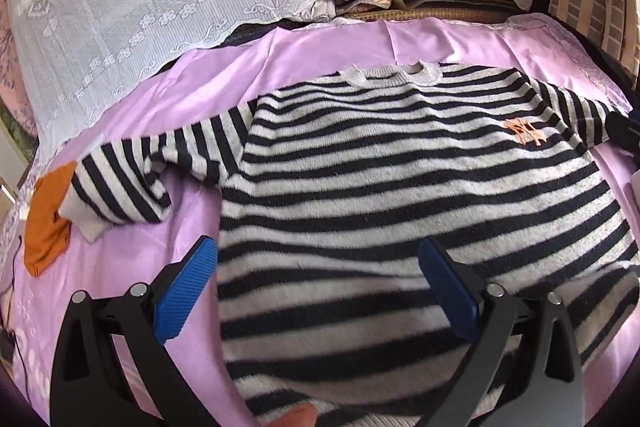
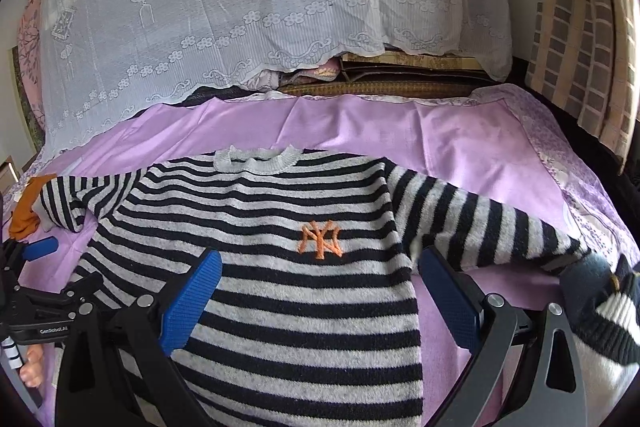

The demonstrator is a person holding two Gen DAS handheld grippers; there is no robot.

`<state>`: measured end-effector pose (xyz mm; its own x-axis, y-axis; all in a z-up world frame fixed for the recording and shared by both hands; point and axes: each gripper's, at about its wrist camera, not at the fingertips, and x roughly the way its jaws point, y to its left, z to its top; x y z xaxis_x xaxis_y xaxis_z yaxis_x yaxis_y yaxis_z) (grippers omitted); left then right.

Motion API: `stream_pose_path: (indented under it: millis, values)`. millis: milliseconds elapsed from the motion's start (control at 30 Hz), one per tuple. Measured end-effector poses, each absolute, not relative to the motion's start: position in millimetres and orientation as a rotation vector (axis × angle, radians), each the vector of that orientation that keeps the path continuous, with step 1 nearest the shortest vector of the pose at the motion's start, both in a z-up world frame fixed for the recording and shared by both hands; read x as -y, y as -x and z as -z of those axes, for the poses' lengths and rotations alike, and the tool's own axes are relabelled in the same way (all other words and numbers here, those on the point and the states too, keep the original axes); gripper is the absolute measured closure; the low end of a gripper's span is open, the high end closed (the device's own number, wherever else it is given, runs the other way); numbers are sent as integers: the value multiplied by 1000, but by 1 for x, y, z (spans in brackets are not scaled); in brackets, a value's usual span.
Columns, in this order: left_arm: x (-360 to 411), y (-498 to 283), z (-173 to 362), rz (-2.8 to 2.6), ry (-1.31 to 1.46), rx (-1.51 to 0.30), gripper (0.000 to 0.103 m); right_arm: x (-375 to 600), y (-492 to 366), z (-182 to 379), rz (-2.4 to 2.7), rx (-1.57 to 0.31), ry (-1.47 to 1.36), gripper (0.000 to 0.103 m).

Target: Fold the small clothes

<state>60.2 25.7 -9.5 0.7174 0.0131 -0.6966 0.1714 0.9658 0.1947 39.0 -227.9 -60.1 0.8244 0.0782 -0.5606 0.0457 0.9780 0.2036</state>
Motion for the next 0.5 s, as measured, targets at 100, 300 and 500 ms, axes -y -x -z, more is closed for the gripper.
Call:
stream_pose_path:
  millis: [100,300,500]
  values:
    - [-32,-99,-6,152,-278,-775,5,243,-84,42,-71,-623,-292,3]
    - [-40,-191,-25,196,-287,-739,5,280,-212,52,-114,-724,-447,3]
    - [-44,-266,-4,212,-246,-795,5,305,-297,99,-135,-866,-399,3]
